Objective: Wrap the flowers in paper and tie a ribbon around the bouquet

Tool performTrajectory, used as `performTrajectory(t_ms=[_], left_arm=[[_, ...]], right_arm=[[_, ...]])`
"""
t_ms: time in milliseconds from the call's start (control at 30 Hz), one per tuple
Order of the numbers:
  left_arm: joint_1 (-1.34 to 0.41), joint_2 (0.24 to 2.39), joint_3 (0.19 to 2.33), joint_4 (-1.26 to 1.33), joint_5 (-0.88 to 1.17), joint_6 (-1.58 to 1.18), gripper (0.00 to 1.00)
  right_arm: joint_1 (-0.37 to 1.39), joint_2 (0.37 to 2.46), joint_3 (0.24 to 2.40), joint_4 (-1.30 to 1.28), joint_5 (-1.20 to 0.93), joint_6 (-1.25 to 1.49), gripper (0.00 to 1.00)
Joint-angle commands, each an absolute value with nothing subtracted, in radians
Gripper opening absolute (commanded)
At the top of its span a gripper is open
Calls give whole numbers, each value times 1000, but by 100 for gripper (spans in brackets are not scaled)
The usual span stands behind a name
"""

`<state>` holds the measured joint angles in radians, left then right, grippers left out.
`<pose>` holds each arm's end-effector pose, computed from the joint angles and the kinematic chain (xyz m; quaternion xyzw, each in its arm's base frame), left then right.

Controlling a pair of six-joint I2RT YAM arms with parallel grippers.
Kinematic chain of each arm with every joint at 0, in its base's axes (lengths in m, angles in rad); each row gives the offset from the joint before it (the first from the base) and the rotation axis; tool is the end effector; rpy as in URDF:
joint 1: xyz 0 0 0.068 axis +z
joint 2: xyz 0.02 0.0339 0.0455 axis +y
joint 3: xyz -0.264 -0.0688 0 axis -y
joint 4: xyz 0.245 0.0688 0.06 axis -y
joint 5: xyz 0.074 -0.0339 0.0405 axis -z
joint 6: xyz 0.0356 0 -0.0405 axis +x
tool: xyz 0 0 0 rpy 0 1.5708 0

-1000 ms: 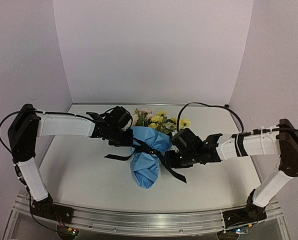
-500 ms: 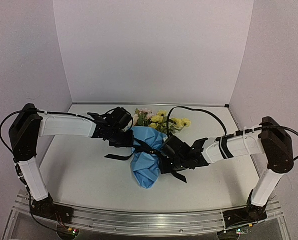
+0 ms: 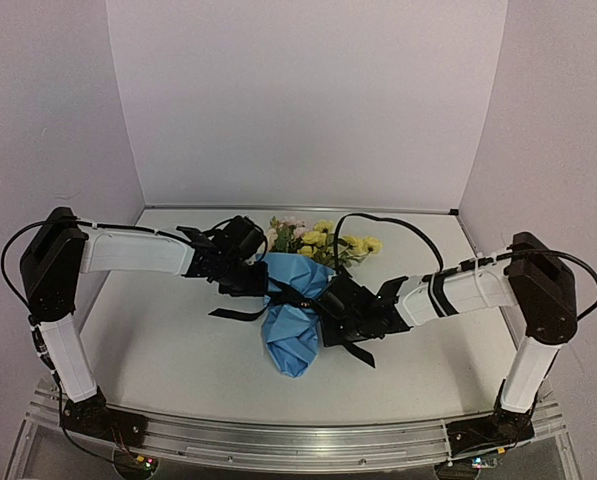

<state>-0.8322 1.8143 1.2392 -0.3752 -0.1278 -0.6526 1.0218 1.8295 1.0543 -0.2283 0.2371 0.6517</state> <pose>0.2628 -0.2819 0.1979 0.0658 0.9482 -0.1612 0.2656 0.1965 0.3052 0.1485 -0.1429 0.9431 0.1303 0.2705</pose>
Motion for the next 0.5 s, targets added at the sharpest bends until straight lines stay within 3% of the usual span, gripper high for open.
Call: performTrajectory(t_ms=[0,167,367,467], left_arm=[[-836,1821,1250,-356,-121,-643,31],[-835,1819,1247,-355,-120,-642,32],[-834,1820,1246,-350,-119,-649,34],[-834,1819,1246,-354,-125,-652,34]], right_arm=[[1023,1862,1094,-236,253,651,50],[1023,1880,1099,-238,264,661,37],[1022,1828,1088,-273,314,683,2],[1023,1783,1074,-302,331,691,0]])
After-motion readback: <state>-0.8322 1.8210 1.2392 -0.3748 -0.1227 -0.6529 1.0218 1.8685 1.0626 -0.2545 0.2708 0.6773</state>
